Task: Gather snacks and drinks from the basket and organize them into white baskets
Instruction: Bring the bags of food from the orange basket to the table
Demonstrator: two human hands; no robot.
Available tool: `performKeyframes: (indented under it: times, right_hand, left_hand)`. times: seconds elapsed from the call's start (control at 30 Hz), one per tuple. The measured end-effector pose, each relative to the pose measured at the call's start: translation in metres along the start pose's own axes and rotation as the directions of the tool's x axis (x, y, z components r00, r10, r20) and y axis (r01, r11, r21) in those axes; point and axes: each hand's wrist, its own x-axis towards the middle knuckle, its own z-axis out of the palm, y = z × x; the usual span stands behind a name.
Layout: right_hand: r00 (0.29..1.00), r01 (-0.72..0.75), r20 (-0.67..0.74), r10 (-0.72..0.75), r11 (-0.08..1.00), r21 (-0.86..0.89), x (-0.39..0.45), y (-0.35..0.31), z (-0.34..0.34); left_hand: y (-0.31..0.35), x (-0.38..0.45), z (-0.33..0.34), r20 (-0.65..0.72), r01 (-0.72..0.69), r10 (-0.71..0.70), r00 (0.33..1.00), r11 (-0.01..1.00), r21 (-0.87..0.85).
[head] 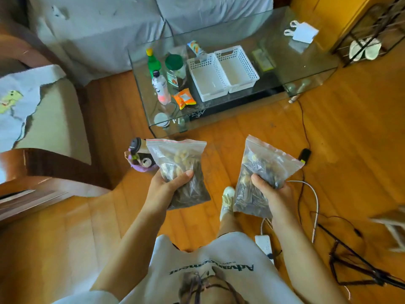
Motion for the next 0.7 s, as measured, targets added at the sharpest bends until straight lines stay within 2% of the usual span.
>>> performKeyframes:
  times: [0.27, 0.53, 0.7]
  right_hand:
    - [0.989, 0.137, 0.074, -0.130, 0.987, -0.086, 0.146, -0.094, -0.015]
    - [0.995, 0.012, 0.103, 0.005, 0.986, -0.165, 0.257, -0.133, -0.001]
    - [0.991, 0.038, 0.129, -0.015, 0.983, -0.177, 0.329, -0.159, 0.032]
  left_hand:
    - [0.074, 0.109, 0.101, 0.022, -0.001, 0.002, 1.000, 1.000, -0.026]
    - [0.105, 0.193, 0.125, -0.082, 0.019, -0.026, 0.996, 0.997, -0.079]
    - [0.127, 0.264, 0.130, -0.129, 0.035, -0.050, 0.990, 0.993, -0.116]
